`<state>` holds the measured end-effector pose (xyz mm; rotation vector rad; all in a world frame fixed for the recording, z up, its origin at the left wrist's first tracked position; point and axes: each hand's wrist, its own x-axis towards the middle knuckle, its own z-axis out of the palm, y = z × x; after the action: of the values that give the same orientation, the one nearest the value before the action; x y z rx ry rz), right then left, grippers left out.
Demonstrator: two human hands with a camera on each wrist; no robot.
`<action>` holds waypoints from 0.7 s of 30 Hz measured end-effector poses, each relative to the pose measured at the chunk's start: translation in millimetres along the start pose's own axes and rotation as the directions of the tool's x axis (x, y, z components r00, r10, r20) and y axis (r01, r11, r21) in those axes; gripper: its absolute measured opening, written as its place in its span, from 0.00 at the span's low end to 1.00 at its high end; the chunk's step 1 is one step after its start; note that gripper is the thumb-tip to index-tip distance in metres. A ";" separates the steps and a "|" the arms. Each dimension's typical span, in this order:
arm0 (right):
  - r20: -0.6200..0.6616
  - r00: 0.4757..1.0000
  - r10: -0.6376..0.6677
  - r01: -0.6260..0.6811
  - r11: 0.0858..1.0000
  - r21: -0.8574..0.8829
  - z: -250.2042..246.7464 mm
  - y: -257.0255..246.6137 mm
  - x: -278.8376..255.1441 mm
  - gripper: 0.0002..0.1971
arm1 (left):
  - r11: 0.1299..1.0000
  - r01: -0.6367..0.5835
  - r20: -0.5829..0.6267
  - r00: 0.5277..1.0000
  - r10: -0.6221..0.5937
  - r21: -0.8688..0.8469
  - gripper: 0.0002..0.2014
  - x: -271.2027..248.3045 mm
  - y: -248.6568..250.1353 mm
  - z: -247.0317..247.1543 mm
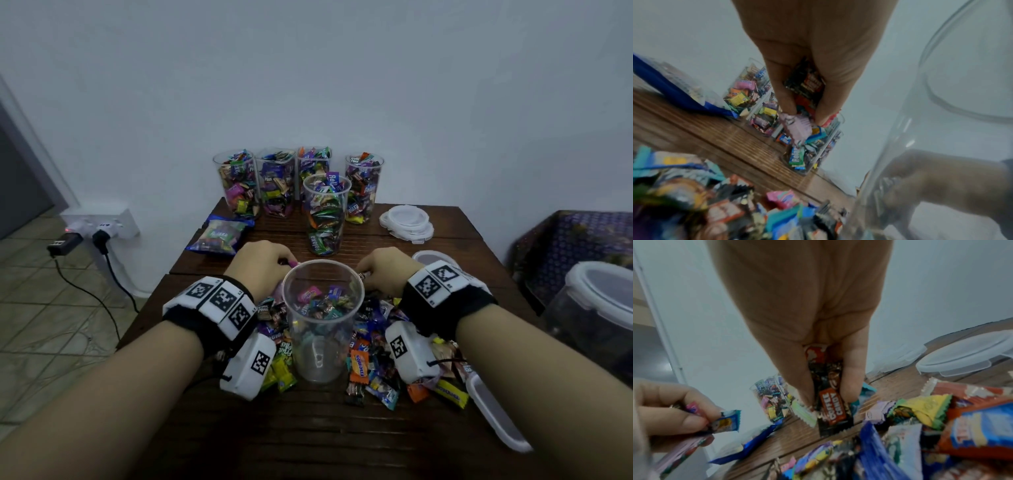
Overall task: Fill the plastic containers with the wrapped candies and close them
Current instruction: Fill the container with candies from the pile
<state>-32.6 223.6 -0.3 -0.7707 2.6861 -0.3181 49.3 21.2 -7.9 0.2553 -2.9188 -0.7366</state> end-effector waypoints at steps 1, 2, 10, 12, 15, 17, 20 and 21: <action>-0.019 1.000 -0.005 0.005 0.999 0.034 -0.9 1.1 -1.7 0.13 | 0.999 0.001 -0.022 1.000 -0.002 -0.038 0.05 -1.5 1.1 -2.0; -0.032 0.999 -0.003 0.005 0.998 0.069 -2.1 1.6 -4.2 0.13 | 0.997 0.002 -0.039 0.999 -0.005 -0.077 0.05 -3.6 2.4 -4.1; -0.123 0.992 -0.001 0.038 0.954 0.296 -9.1 6.7 -23.3 0.14 | 0.967 -0.041 -0.172 0.985 -0.004 -0.253 0.03 -20.8 4.8 -19.4; -0.161 0.987 -0.018 0.063 0.957 0.284 -14.6 7.0 -28.3 0.15 | 0.961 -0.056 -0.205 0.979 -0.001 -0.271 0.04 -24.3 6.3 -24.7; -0.197 0.980 -0.035 0.090 0.956 0.280 -23.6 4.8 -37.6 0.15 | 0.939 -0.083 -0.233 0.973 0.003 -0.334 0.03 -29.3 10.8 -32.6; -0.231 0.972 -0.047 0.109 0.957 0.268 -28.1 2.4 -43.1 0.14 | 0.932 -0.101 -0.256 0.967 0.009 -0.349 0.04 -31.9 14.1 -36.4; -0.295 0.953 -0.072 0.158 0.947 0.280 -35.5 -2.3 -48.8 0.12 | 0.910 -0.124 -0.279 0.960 0.010 -0.395 0.05 -35.1 19.5 -40.4; -0.322 0.943 -0.079 0.179 0.939 0.295 -38.9 -4.4 -50.7 0.12 | 0.903 -0.136 -0.285 0.958 0.015 -0.408 0.05 -35.6 21.0 -41.6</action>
<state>-4.3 252.4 49.4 -0.8578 2.7569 -0.9558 87.9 27.2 35.9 0.1784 -2.4150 -1.1900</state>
